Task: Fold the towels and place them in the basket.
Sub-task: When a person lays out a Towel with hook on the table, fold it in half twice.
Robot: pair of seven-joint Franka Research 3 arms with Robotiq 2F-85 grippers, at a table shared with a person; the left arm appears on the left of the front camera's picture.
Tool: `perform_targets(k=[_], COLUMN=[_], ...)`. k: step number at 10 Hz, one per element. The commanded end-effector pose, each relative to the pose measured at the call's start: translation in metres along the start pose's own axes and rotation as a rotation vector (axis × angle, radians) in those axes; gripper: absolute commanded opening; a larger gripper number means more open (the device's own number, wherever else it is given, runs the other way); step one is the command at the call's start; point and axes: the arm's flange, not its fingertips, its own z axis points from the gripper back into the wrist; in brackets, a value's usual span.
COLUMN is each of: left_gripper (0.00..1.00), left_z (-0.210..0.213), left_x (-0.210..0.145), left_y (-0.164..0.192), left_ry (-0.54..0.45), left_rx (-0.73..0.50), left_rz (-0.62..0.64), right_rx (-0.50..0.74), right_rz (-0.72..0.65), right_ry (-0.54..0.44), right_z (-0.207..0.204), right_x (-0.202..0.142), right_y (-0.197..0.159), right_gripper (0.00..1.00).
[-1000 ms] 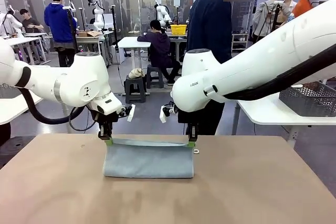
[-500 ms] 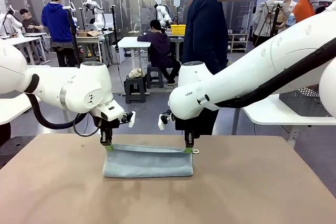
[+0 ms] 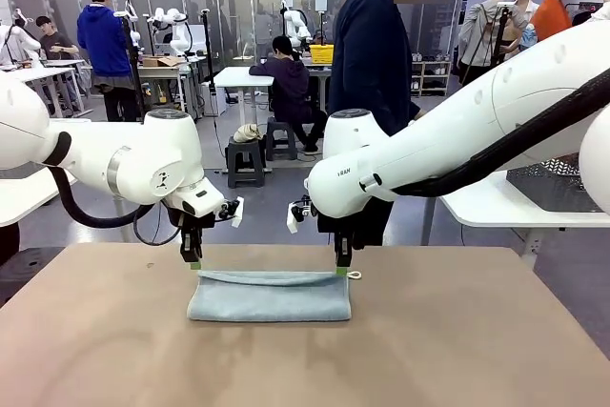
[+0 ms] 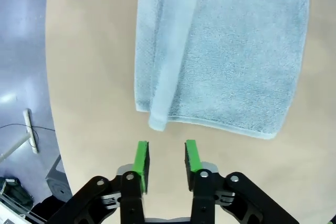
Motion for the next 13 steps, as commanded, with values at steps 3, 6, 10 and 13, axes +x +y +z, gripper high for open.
perform_targets(k=[3,6,10,13], left_gripper=[0.52,0.52,0.52,0.52], left_z=[0.034,0.107,0.167,0.166], left_x=[-0.013,-0.047,-0.105,-0.155], left_y=[-0.013,-0.052,-0.111,-0.127], left_ry=[-0.076,-0.133,-0.352,-0.547], left_rx=[0.097,-0.016,-0.048,-0.039], left_rz=[0.017,-0.004,-0.060,-0.094], right_rx=[-0.076,0.044,0.153,0.187], right_rz=[-0.038,-0.174,-0.629,-0.976], right_ry=[-0.029,-0.059,-0.281,-0.416], right_z=[0.029,0.110,0.165,0.170], right_x=[-0.014,-0.030,-0.032,-0.030], right_y=[0.016,0.072,0.141,0.167], right_gripper=[0.52,0.52,0.52,0.52])
